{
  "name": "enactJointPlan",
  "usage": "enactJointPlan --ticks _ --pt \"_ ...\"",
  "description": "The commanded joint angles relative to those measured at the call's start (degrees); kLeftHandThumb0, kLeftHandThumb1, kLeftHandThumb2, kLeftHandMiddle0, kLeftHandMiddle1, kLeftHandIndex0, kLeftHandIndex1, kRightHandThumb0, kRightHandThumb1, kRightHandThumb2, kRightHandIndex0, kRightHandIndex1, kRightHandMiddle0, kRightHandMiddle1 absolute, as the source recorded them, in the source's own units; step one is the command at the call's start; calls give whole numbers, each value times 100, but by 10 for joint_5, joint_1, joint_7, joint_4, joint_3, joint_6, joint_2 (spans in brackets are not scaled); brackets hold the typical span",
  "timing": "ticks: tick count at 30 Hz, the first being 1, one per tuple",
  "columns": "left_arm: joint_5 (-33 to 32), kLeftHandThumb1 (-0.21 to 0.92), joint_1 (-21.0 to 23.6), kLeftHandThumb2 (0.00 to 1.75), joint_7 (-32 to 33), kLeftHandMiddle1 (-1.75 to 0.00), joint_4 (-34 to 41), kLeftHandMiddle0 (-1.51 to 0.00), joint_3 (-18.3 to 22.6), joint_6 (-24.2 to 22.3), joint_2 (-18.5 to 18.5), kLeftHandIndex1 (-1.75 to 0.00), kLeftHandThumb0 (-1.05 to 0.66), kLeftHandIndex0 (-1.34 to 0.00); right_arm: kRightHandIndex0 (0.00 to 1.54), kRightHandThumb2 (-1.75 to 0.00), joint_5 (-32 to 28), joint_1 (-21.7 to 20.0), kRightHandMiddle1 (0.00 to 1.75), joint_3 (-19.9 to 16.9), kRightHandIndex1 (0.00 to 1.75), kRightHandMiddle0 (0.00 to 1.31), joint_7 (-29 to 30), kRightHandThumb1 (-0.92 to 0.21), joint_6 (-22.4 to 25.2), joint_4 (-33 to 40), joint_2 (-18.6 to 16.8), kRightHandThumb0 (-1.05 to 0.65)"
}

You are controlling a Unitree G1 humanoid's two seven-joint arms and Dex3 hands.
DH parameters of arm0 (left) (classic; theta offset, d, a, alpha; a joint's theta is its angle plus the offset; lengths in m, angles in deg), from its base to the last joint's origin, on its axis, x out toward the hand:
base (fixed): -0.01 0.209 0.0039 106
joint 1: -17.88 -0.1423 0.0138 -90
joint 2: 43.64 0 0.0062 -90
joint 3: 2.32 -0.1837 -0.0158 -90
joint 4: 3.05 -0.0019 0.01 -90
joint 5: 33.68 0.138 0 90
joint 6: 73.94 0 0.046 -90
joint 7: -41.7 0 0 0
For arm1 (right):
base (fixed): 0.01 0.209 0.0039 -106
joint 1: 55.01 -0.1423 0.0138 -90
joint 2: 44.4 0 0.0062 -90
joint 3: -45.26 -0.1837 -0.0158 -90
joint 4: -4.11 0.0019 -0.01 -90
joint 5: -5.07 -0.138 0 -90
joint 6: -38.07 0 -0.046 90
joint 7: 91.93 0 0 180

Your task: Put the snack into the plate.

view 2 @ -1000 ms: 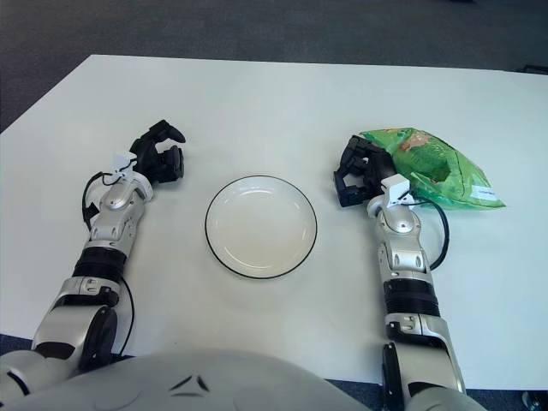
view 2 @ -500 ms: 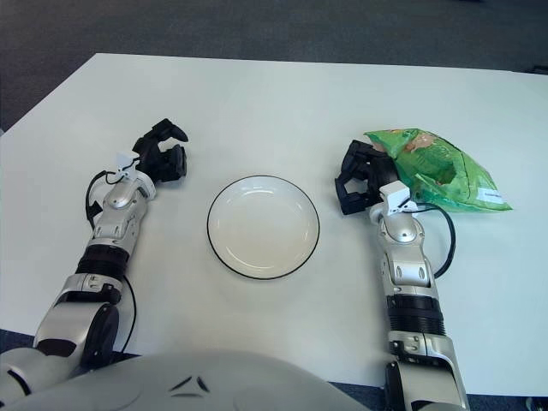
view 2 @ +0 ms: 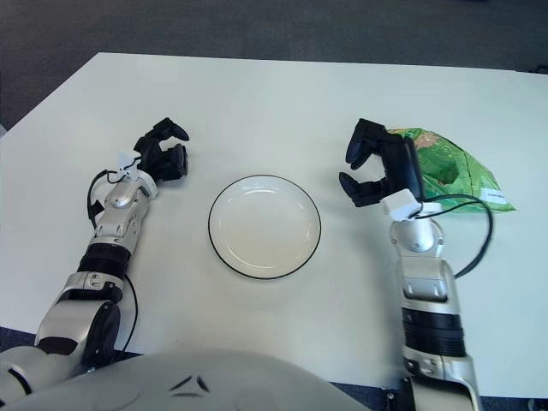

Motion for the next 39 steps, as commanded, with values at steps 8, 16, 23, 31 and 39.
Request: enactJointPlan --ticks 8,16,23,31,39 --pt "-1 39 -37 122 4 -175 -37 -115 0 -17 -10 -175 -45 -55 94 -170 67 16 175 -71 148 79 -15 10 17 91 56 0" --pt "3 39 -35 123 7 -175 -38 -116 0 -16 -9 -175 -46 -56 75 -162 122 28 170 -120 170 71 -10 -3 29 100 82 0" --pt "1 38 -32 124 4 -175 -41 -117 1 -15 -6 -175 -46 -56 60 -136 142 40 165 -146 173 54 -14 -25 19 55 117 -1" --pt "0 38 -27 124 -4 -175 -51 -116 3 -11 0 -175 -46 -56 13 -65 210 49 147 -152 117 9 -32 -87 20 16 189 -65" --pt "6 38 -21 123 1 -175 -60 -115 1 -10 4 -175 -46 -56 1 -81 234 51 83 -140 36 0 -76 -92 68 -29 233 -97"
